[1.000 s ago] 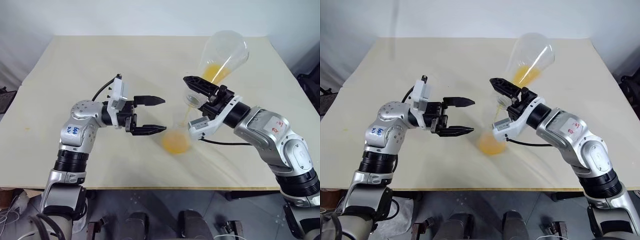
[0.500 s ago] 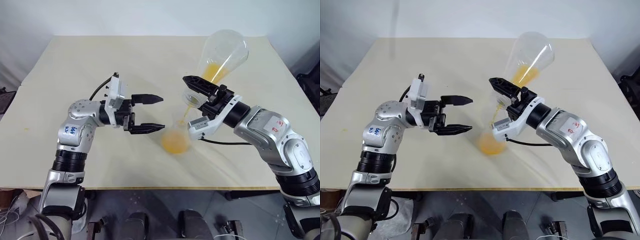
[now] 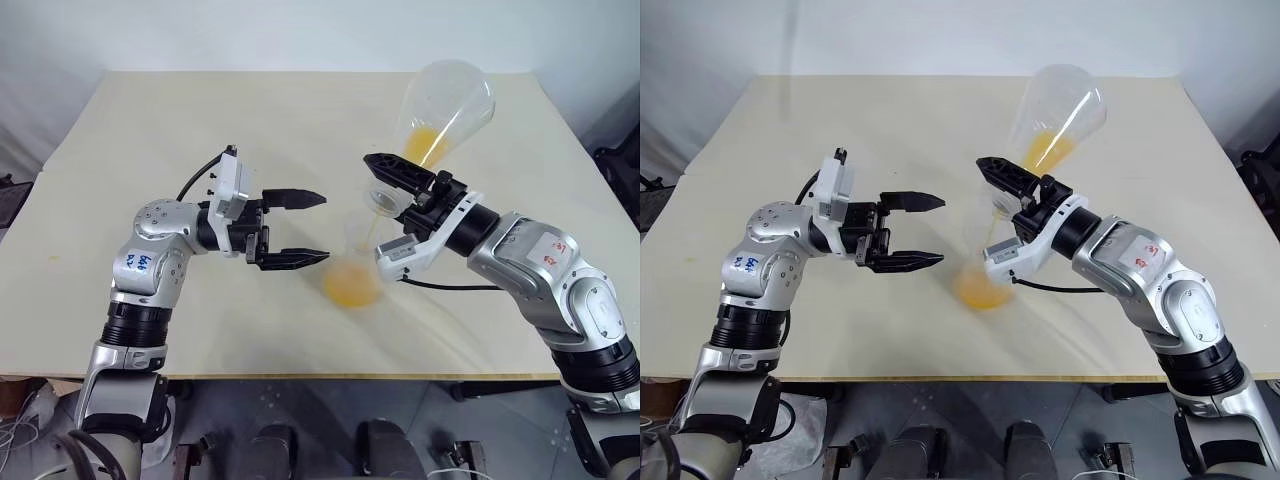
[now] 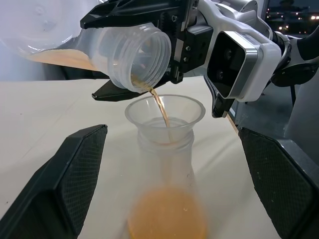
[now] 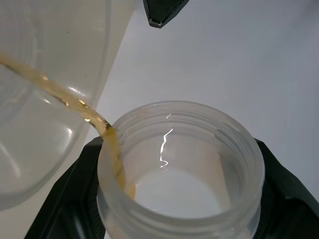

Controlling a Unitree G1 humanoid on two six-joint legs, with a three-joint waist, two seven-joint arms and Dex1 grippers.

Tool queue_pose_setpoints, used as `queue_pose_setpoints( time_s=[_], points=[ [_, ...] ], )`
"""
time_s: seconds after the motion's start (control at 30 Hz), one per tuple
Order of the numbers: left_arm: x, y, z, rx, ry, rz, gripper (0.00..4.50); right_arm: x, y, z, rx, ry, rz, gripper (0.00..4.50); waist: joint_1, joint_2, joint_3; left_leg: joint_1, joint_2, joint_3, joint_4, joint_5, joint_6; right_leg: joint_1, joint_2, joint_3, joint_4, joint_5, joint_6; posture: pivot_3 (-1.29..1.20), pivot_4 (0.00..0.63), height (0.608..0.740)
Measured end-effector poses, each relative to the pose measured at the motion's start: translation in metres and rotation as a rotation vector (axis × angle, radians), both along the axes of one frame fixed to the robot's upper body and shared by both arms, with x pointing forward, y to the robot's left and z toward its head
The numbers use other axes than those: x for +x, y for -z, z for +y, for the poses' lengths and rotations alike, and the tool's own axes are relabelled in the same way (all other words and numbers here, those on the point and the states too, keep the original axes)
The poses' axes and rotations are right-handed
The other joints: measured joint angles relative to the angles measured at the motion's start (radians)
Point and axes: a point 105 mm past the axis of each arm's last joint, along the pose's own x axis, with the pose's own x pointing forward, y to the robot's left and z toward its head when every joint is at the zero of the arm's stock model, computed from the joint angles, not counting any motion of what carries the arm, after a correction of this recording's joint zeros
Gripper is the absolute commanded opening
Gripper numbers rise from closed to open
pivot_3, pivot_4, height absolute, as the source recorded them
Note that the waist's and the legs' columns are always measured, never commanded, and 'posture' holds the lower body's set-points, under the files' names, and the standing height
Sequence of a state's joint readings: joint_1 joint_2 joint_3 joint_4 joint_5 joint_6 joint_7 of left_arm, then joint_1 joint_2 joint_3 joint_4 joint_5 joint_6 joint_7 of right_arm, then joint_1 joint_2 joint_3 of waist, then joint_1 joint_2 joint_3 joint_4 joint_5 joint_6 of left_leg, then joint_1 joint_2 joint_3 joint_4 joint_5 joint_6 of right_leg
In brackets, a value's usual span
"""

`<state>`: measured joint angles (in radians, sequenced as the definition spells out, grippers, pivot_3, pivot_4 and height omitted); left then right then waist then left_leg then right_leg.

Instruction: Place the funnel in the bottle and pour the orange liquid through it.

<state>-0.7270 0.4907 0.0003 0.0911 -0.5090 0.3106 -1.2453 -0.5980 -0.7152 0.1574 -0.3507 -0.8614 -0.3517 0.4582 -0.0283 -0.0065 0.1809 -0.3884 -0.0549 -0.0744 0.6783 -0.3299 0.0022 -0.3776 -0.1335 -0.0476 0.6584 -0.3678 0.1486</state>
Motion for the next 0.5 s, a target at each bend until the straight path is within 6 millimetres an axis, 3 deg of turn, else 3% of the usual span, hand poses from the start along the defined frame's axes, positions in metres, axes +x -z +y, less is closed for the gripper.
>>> queue_pose_setpoints(
  time_s=[0.5],
  points=[
    [0.001, -0.001, 0.011, 0.01, -0.032, 0.009, 4.5, 0.0, 0.001, 0.0, -0.014, 0.0, -0.004, 2.84, 0.0, 0.0, 0.0, 0.0, 0.0, 0.0, 0.0, 0.0, 0.0, 0.0, 0.0, 0.0, 0.0, 0.0, 0.0, 0.0, 0.15, 0.74]
  ],
)
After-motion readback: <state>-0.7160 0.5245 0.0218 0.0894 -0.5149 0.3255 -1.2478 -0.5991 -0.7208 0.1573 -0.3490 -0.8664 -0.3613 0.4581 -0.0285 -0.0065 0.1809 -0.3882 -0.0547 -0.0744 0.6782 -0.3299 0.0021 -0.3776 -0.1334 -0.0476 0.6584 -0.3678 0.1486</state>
